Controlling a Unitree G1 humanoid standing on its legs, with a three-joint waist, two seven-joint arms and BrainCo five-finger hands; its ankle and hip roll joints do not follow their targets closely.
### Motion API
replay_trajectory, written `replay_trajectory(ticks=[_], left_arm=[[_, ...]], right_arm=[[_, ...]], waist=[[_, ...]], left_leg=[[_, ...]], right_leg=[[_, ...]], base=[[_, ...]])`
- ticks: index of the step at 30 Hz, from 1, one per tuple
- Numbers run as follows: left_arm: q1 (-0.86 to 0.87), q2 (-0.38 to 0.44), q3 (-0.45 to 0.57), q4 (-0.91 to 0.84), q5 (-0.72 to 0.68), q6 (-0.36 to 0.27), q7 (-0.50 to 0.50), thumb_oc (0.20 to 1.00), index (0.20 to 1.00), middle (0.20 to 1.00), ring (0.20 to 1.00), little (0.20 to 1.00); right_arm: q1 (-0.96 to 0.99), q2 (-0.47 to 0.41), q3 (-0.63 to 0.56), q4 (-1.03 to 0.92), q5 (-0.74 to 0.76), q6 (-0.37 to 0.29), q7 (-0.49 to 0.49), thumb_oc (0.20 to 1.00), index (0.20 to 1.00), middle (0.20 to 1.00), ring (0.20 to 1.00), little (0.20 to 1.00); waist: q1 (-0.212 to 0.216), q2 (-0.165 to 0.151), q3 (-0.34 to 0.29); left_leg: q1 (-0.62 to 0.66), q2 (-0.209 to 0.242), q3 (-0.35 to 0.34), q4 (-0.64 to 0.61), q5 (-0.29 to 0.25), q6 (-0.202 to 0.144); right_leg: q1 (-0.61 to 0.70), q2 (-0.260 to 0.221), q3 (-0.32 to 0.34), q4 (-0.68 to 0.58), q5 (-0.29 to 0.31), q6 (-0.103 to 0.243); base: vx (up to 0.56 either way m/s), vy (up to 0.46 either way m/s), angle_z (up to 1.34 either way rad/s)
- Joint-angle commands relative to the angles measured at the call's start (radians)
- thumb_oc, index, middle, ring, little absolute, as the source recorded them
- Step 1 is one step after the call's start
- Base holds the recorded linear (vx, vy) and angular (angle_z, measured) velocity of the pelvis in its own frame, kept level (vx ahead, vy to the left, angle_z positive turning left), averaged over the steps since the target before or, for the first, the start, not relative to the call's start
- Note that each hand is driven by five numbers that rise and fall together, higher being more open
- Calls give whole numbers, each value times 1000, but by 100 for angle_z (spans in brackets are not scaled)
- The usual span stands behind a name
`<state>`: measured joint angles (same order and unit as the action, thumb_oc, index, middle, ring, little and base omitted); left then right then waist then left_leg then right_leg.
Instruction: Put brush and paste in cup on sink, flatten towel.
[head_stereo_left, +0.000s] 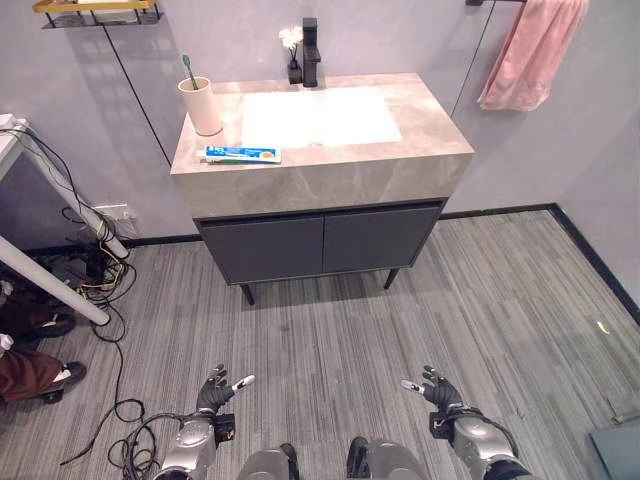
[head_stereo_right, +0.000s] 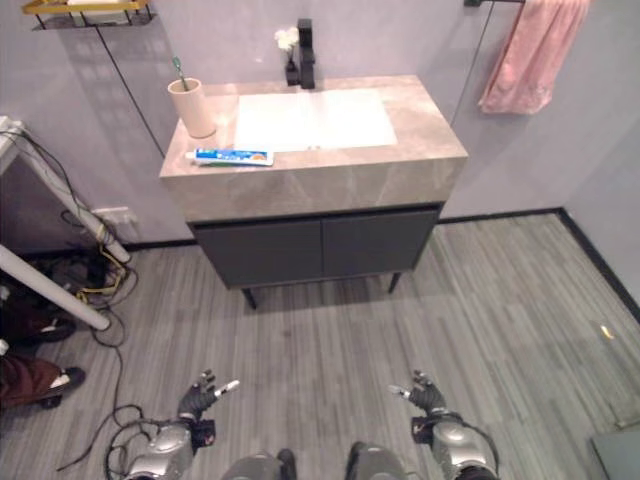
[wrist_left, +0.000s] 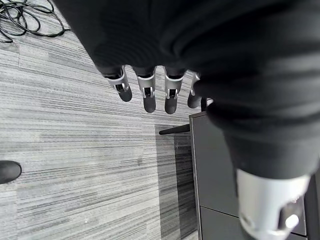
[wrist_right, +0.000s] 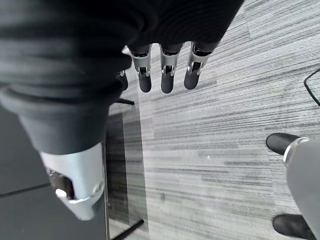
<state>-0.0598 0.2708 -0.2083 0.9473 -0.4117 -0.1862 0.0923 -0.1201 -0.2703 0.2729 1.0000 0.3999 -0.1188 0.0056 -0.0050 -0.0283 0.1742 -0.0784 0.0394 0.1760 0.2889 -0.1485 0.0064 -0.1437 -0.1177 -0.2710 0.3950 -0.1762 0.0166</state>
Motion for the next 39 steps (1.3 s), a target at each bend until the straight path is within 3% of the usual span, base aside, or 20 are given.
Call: replay_trajectory(ticks=[1, 10, 20, 23, 27, 29, 30, 31, 33, 34, 36, 37, 39], left_arm=[[5, 29, 5, -43, 18, -35, -9, 1000, 1000, 1000, 1000, 1000], [25, 18, -10, -39, 36, -35, -16, 1000, 1000, 1000, 1000, 1000], [38, 57, -9, -83, 93, -37, -20, 1000, 1000, 1000, 1000, 1000], [28, 66, -9, -68, 107, -38, -13, 1000, 1000, 1000, 1000, 1000], [21, 73, -3, -68, 120, -34, 1, 1000, 1000, 1000, 1000, 1000], [16, 83, -6, -84, 134, -29, 5, 1000, 1000, 1000, 1000, 1000], [12, 83, -13, -79, 143, -28, 4, 1000, 1000, 1000, 1000, 1000], [12, 84, -13, -79, 143, -28, 4, 1000, 1000, 1000, 1000, 1000], [8, 83, -12, -71, 149, -29, 6, 1000, 1000, 1000, 1000, 1000], [-3, 78, -15, -42, 147, -30, 2, 1000, 1000, 1000, 1000, 1000], [-10, 76, -16, -32, 144, -30, 3, 1000, 1000, 1000, 1000, 1000], [-20, 71, -21, -24, 147, -33, 9, 1000, 1000, 1000, 1000, 1000], [-28, 68, -16, -11, 149, -32, 15, 1000, 1000, 1000, 1000, 1000]], right_arm=[[-15, 3, 24, 15, 20, -17, 6, 1000, 1000, 1000, 1000, 1000], [-5, 9, 17, 46, 18, -13, 8, 1000, 1000, 1000, 1000, 1000], [-8, 2, 6, 64, 6, -2, 16, 1000, 1000, 1000, 1000, 1000], [-19, 7, 6, 82, -5, 2, 11, 1000, 1000, 1000, 1000, 1000], [-15, 11, 5, 61, 1, 4, 6, 1000, 1000, 1000, 1000, 1000], [-11, 7, 8, 21, 6, 1, 0, 1000, 1000, 1000, 1000, 1000], [-9, 4, 10, 18, 10, 0, 2, 1000, 1000, 1000, 1000, 1000], [-9, 4, 10, 18, 10, 0, 2, 1000, 1000, 1000, 1000, 1000], [-9, 2, 8, 12, 17, -1, 1, 1000, 1000, 1000, 1000, 1000], [-17, -1, 4, 25, 19, -3, -6, 1000, 1000, 1000, 1000, 1000], [-19, -2, 4, 26, 20, -3, -7, 1000, 1000, 1000, 1000, 1000], [-23, -2, 4, 28, 23, -3, -10, 1000, 1000, 1000, 1000, 1000], [-29, 0, 7, 21, 11, 0, -16, 1000, 1000, 1000, 1000, 1000]], waist=[[18, -14, -25], [30, -16, -58], [43, -15, -78], [46, -16, -77], [37, -12, -66], [26, 0, -50], [14, 0, -46], [13, 0, -48], [5, 1, -47], [-3, -6, -48], [-9, -8, -43], [-25, -14, -35], [-29, -16, -29]], left_leg=[[22, 0, -16, 9, 2, -34], [61, -25, -15, -71, 31, -23], [95, -85, -13, -157, 52, 5], [107, -94, -12, -181, 54, 18], [127, -107, -22, -192, 59, 38], [144, -106, -25, -197, 52, 51], [153, -112, -37, -198, 52, 51], [150, -111, -37, -199, 54, 51], [165, -117, -39, -209, 51, 50], [177, -119, -40, -223, 38, 41], [185, -121, -46, -223, 29, 36], [205, -127, -57, -222, 15, 27], [233, -122, -56, -230, 6, 16]], right_leg=[[76, -50, 14, -115, 137, 112], [136, -48, 28, -232, 184, 121], [147, -93, 56, -268, 275, 156], [122, -111, 60, -230, 310, 165], [62, -128, 89, -89, 383, 169], [15, -114, 73, 2, 363, 160], [-2, -76, 99, 2, 339, 153], [-4, -75, 99, 0, 341, 152], [-33, -60, 89, -51, 314, 145], [-65, -92, 64, -189, 337, 153], [-67, -90, 73, -235, 359, 162], [-89, -87, 107, -327, 403, 179], [-118, -103, 81, -375, 448, 199]], base=[[40, 23, -3], [51, 64, 0], [37, 138, 2], [19, 143, 0], [11, 127, -9], [78, 170, -7], [93, 96, -8], [131, 43, 0], [159, -1, 15], [190, -73, 18], [206, -63, 16], [261, -56, 12], [319, -76, 21]])
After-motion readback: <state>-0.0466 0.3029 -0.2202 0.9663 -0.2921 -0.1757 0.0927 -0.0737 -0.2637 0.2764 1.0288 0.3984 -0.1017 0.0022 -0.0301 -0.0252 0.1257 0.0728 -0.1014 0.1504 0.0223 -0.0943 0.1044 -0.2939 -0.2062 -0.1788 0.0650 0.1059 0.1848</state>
